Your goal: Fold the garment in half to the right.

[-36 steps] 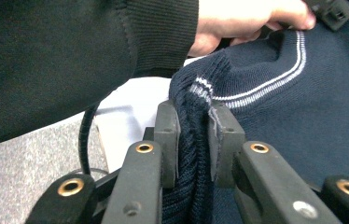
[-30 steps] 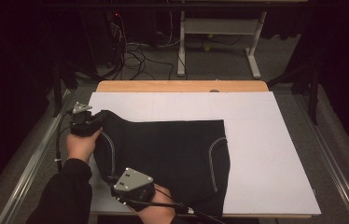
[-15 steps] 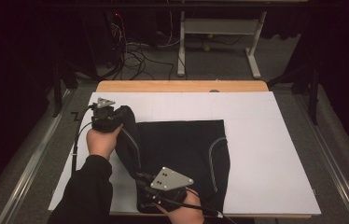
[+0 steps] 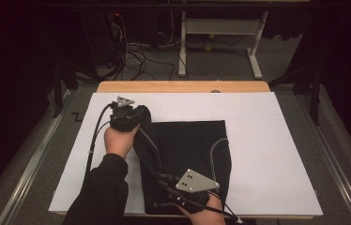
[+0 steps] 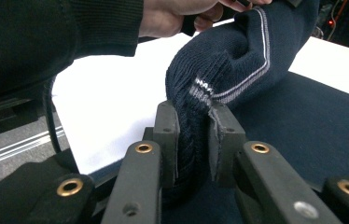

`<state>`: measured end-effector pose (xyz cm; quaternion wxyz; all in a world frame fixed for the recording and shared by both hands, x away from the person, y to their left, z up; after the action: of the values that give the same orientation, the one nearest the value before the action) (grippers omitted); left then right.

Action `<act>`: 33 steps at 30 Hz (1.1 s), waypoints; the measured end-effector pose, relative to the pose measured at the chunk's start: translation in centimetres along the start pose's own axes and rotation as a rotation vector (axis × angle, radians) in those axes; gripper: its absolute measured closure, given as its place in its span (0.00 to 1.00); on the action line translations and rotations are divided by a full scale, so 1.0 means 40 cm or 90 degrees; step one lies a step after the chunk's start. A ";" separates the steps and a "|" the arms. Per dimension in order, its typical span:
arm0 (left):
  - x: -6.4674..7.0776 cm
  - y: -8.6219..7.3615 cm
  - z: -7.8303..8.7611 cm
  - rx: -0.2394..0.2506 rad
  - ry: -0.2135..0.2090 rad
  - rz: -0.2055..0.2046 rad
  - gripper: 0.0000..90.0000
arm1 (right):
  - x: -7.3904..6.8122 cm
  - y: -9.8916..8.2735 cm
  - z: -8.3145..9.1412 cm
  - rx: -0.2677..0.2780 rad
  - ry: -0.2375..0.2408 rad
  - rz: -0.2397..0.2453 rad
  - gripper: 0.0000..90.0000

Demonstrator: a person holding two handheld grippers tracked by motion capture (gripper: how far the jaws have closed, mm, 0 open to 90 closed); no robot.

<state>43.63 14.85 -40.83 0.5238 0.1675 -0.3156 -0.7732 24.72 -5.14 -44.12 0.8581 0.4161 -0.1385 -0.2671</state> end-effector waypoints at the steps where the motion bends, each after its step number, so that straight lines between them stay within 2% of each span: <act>1: 0.006 0.003 -0.001 0.000 -0.001 -0.007 0.85 | 0.002 -0.004 0.003 0.000 -0.003 -0.001 0.85; 13: 0.071 0.038 -0.025 0.014 -0.027 -0.027 0.85 | 0.022 -0.052 0.037 -0.010 -0.038 -0.015 0.85; 20: 0.126 0.058 -0.051 0.011 -0.044 -0.047 0.85 | 0.043 -0.079 0.061 -0.020 -0.053 -0.023 0.85; 29: 0.194 0.081 -0.084 0.007 -0.047 -0.054 0.85 | 0.078 -0.122 0.096 -0.027 -0.070 -0.041 0.85; 33: 0.225 0.089 -0.108 -0.005 -0.045 -0.053 0.85 | 0.096 -0.145 0.110 -0.032 -0.079 -0.050 0.85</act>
<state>45.12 4.34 -41.04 0.4802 0.1511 -0.3234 -0.8012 23.84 -13.13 -45.91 0.8469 0.3823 -0.1680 -0.3293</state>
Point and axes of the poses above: each handheld gripper's, and its own axes: z roughly backward along the jaws, y roughly out of its top, x roughly to its right, the point moved 3 cm from there along -z, roughly forward along the jaws, and after that the axes turned 14 degrees about -x, right-handed, at the moved point
